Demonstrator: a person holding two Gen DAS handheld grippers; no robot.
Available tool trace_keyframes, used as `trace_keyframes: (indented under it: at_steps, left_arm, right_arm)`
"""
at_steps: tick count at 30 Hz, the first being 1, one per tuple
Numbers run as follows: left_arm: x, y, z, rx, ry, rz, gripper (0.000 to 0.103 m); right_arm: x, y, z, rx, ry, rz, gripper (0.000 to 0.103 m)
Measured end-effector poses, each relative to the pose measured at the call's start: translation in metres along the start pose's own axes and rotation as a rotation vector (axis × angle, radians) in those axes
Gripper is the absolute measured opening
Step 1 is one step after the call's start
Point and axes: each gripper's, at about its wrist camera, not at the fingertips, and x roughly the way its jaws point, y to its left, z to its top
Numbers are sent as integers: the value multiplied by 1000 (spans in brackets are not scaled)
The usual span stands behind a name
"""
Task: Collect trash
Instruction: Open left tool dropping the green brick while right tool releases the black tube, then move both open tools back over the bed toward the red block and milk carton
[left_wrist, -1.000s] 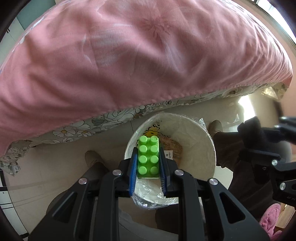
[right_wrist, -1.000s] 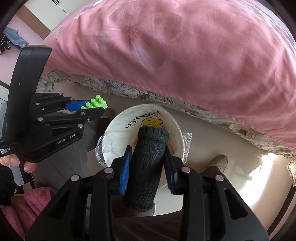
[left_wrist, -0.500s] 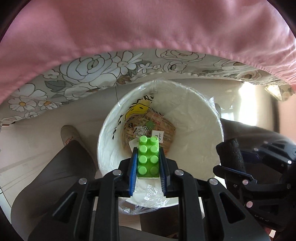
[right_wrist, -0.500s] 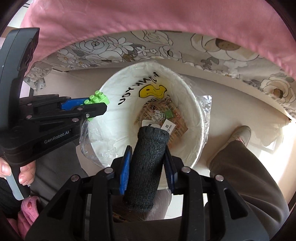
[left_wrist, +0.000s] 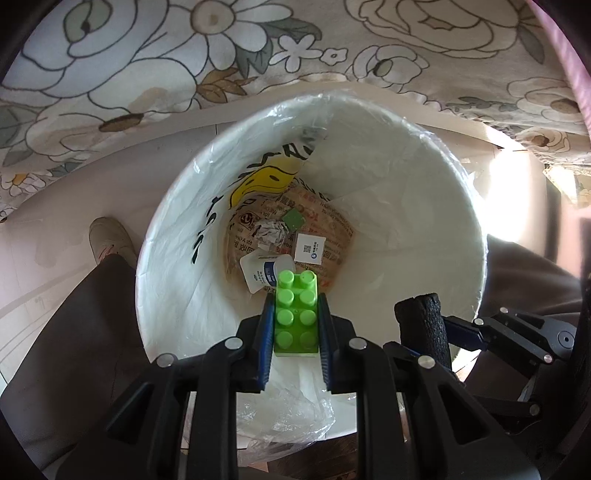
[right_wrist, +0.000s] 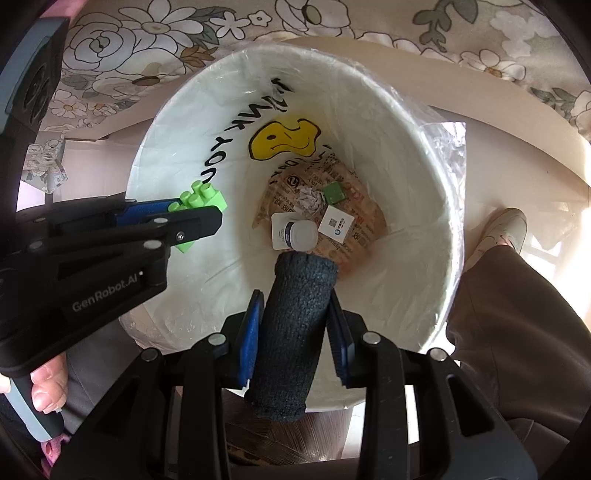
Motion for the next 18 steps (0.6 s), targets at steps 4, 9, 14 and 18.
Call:
trace_keyframes:
  at_steps: [4,9,14,18]
  left_arm:
    - [8,2,5,-8,22,-2,24]
    - [22,2,7,-11,44,15,24]
    - [29,6,9,-25,59,18,36]
    - [25,4,11,-22,38,21,55]
  right_arm:
    - [13,3,2,-16,14,-32,35]
    - [23,5,4,-17,24,-55,35]
    - [30,2,7,2,38,-69,43]
    - [27,1,9,10,31,-55,52]
